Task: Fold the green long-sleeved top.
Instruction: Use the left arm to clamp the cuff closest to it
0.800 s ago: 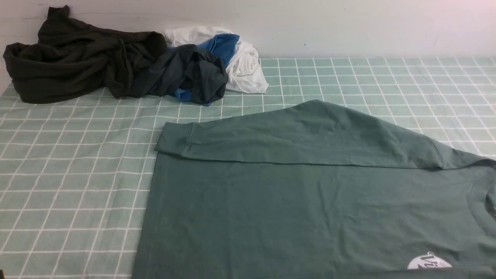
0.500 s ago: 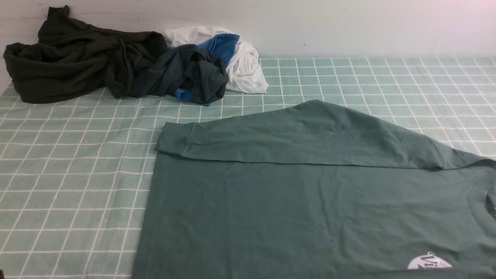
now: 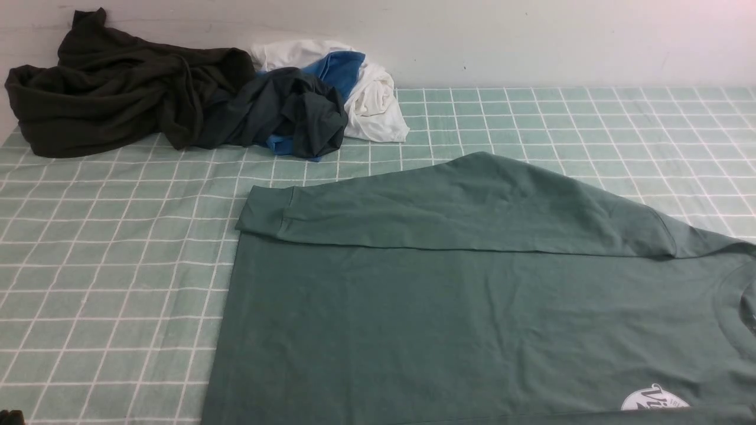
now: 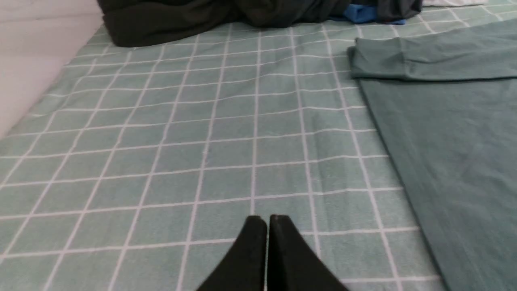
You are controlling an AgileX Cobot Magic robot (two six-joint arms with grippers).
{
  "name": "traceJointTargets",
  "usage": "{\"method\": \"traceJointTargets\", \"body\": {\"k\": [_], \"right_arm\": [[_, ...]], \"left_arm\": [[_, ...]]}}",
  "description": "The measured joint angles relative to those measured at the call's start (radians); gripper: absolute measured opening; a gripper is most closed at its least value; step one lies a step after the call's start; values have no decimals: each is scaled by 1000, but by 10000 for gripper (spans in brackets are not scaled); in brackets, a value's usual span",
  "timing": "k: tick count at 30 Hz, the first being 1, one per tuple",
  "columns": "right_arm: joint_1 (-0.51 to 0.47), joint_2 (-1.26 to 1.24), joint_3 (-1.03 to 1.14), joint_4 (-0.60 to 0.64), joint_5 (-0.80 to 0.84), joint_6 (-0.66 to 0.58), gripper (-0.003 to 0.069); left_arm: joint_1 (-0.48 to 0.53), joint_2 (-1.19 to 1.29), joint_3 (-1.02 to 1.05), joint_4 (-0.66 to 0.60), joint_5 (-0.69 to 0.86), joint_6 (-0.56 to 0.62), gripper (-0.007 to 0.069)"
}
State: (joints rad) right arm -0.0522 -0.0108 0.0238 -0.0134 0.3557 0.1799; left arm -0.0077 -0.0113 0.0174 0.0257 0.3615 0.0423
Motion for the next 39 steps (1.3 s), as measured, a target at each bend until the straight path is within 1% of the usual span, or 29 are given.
{"method": "traceJointTargets", "body": {"k": [3, 7, 35, 39], "right_arm": [[0, 0, 0, 0, 0, 0, -14], [0, 0, 0, 0, 0, 0, -14], [0, 0, 0, 8, 0, 0, -14], [0, 0, 0, 8, 0, 0, -14]], "left_arm": [[-46, 0, 0, 0, 0, 0, -3], [-63, 0, 0, 0, 0, 0, -3], [-63, 0, 0, 1, 0, 0, -3], [-63, 0, 0, -26, -1, -3, -3]]}}
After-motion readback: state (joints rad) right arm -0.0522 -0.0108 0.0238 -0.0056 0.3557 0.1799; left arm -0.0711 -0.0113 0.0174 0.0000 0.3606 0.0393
